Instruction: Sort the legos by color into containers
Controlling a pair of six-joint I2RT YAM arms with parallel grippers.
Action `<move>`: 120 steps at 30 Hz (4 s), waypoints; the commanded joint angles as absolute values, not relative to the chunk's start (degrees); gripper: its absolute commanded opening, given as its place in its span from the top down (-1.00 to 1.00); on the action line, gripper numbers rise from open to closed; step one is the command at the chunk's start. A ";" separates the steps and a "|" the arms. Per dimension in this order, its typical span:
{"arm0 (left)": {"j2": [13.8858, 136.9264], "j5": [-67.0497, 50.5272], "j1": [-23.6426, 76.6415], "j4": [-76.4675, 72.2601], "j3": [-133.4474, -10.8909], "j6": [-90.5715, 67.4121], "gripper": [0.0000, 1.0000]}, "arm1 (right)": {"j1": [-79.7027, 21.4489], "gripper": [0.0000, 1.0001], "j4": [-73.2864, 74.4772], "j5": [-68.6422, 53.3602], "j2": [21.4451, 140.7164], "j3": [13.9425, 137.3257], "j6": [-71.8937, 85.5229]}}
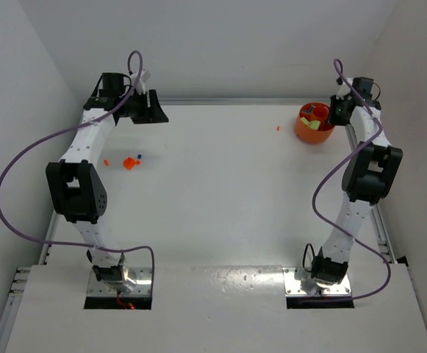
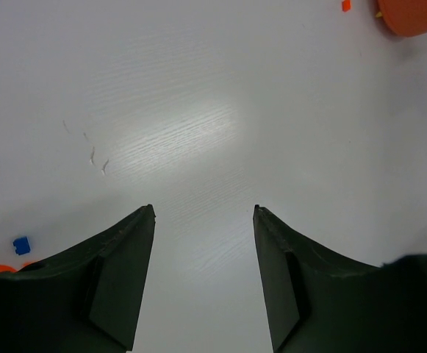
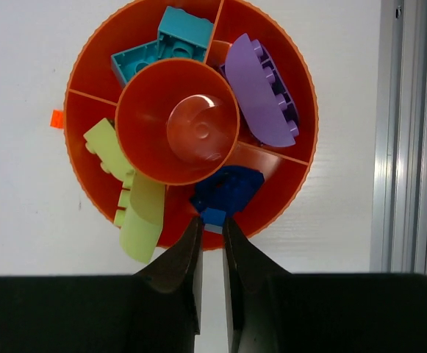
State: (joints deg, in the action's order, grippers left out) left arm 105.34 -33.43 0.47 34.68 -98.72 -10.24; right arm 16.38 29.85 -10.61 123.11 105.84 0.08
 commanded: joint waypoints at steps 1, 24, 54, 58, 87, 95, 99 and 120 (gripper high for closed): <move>105.73 -33.05 0.97 34.54 -101.51 -9.67 -0.24 | 16.70 0.73 28.13 -9.93 123.66 108.98 0.88; 110.47 -17.59 -2.46 45.35 -102.56 1.05 -0.08 | 15.03 0.36 28.65 -19.94 109.87 99.76 -0.01; 123.30 5.36 1.49 39.47 -96.77 0.87 0.13 | 13.45 0.33 29.18 -22.76 105.64 96.59 0.53; 123.84 4.84 1.49 38.94 -96.24 0.88 0.13 | 13.45 0.33 29.18 -22.76 106.17 97.12 0.53; 128.06 3.78 -1.23 37.88 -97.29 1.93 0.25 | 12.92 0.29 29.71 -22.76 107.23 98.26 0.53; 129.20 3.26 -1.23 37.35 -97.29 2.46 0.42 | 12.39 0.29 29.71 -22.76 107.23 98.26 0.01; 130.42 2.20 -1.85 37.35 -97.29 2.46 0.52 | 11.87 0.29 29.71 -23.29 107.23 98.26 -0.53; 119.53 -67.56 -1.59 29.11 -94.75 -13.95 0.95 | 0.27 0.05 10.91 -49.37 93.25 74.36 -7.29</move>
State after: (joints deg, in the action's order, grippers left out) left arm 122.43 -48.51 -2.81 34.02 -92.79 -6.98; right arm 2.31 20.38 -40.51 96.33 76.01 -6.11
